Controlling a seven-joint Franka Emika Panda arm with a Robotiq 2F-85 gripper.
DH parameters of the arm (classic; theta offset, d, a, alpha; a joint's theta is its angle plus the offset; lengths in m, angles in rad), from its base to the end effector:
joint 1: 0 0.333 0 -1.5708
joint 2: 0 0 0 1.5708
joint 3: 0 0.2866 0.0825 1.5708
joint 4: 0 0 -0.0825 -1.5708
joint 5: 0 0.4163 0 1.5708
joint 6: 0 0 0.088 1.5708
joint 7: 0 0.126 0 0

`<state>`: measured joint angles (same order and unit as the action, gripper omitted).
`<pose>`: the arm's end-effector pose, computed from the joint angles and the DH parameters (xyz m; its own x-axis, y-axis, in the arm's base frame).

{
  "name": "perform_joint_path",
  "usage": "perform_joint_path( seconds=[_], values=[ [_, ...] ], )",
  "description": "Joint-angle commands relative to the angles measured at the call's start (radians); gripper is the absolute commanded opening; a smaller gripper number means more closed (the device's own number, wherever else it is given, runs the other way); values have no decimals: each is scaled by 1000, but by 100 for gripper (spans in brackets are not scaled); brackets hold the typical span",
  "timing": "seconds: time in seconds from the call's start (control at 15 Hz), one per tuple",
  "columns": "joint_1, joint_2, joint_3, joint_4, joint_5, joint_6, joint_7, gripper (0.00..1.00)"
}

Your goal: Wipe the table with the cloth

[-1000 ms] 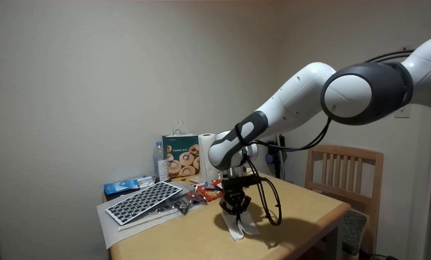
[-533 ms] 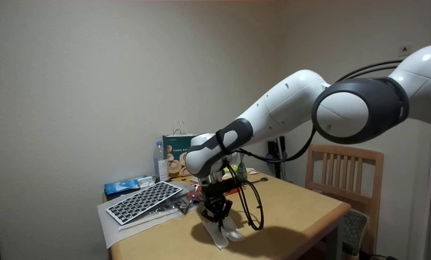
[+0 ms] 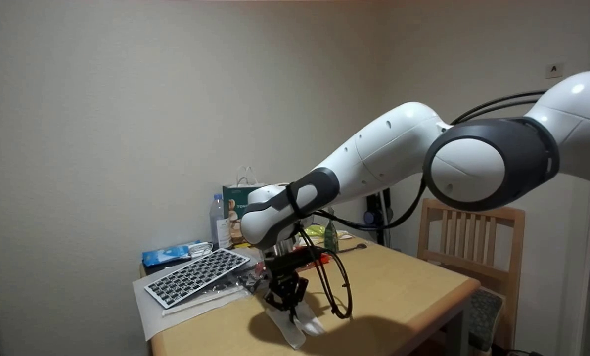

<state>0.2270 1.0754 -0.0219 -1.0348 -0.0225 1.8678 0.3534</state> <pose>0.7301 0.1541 0.1104 0.9673 -0.1394 -0.2119 -0.1159 -0.9861 0.1193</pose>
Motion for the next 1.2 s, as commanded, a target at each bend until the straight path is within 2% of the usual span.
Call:
perform_joint_path(
  seconds=[0.0,0.2,0.27,0.53,0.73,1.13],
  values=[
    [76,101,19,147,-61,-105,-70,0],
    [127,143,14,231,-100,-173,-100,0],
    [119,85,8,160,-77,-137,-56,1],
    [138,113,6,211,-92,-171,-65,0],
    [156,147,53,261,-91,-161,-204,0],
    [196,199,129,356,-84,-198,-387,0]
  ],
)
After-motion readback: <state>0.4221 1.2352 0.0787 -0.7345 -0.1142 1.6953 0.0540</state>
